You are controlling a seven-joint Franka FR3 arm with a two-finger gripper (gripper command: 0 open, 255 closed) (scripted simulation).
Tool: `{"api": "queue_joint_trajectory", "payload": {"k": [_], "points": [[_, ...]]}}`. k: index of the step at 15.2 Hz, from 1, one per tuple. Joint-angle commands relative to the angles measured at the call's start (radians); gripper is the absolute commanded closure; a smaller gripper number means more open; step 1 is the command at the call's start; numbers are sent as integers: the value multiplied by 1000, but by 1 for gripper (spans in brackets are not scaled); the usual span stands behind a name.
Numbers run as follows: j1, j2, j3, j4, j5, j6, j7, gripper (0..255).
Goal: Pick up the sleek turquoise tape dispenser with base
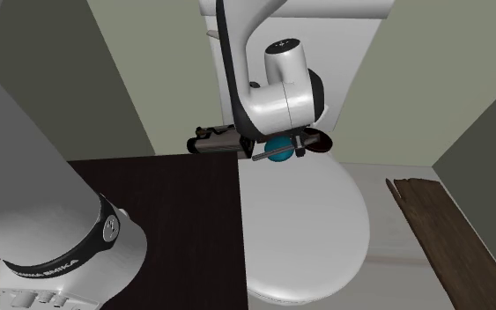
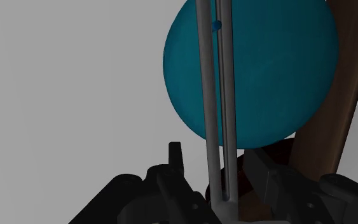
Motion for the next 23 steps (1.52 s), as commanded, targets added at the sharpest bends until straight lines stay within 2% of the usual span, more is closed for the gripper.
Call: {"api": "queue_joint_trajectory", "payload": {"k": [1, 6, 14, 21, 23], "points": [[0, 0, 0, 0, 0, 0, 0, 255], [1, 1, 1, 1, 1, -1, 1, 255], [-114, -144, 114, -58, -14, -106, -50, 255], [-236, -262, 246, -108, 32, -198, -135, 255], [-238, -264, 248, -109, 35, -199, -138, 255]]}}
